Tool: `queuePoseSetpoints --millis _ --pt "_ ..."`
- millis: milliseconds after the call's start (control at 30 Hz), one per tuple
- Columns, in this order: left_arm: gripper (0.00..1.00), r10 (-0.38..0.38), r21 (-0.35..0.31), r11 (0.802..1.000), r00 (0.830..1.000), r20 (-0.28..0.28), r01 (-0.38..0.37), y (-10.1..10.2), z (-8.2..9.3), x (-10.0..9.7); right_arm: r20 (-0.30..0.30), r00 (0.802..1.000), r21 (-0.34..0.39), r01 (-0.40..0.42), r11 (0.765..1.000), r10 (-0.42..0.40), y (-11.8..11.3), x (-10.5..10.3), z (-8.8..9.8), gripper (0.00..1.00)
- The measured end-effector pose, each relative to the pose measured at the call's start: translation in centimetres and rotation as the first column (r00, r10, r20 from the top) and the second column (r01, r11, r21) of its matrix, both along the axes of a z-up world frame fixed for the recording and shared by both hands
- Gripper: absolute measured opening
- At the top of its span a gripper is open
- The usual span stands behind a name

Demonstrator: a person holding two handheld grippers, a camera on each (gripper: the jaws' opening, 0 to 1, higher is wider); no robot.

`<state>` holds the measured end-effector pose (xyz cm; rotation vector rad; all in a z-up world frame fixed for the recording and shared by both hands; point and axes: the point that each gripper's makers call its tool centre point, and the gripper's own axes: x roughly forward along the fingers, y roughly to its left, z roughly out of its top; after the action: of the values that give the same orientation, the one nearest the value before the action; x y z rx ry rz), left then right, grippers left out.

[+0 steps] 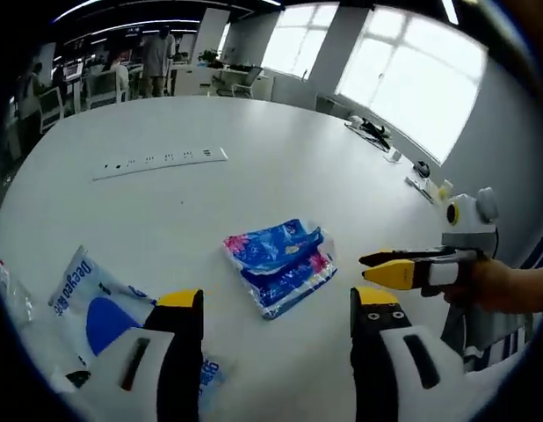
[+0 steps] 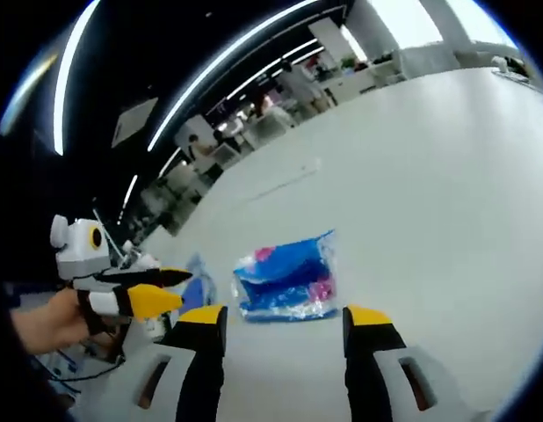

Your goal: Arrange the tabletop items into an orderly group along one side of the table until the central work area is clear of visible clutter.

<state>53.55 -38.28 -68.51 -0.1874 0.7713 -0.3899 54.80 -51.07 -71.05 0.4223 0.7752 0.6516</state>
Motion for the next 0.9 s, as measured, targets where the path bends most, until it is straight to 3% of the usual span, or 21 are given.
queuePoseSetpoints --millis 167,333,667,900 --pt "0.73 -0.011 0.034 0.999 0.999 0.033 0.009 1.2 0.7 -2.3 -0.008 0.999 0.039 0.032 0.999 -0.032 -0.5 -1.7 1.0 0.62" --pt "0.73 0.017 0.045 0.999 0.999 0.041 -0.018 3.2 0.8 -4.8 -0.028 0.999 0.044 0.038 0.998 -0.036 -1.3 -3.9 0.8 0.64" --pt "0.72 0.101 0.014 0.995 0.993 0.058 -0.102 5.7 1.1 -7.5 -0.08 0.996 0.021 0.036 0.999 -0.035 -2.8 -8.1 -0.4 0.65" --pt "0.7 0.13 0.002 0.991 0.989 0.069 -0.13 6.0 1.2 -8.5 -0.115 0.991 0.047 0.069 0.997 -0.063 -2.4 -9.5 -0.7 0.63"
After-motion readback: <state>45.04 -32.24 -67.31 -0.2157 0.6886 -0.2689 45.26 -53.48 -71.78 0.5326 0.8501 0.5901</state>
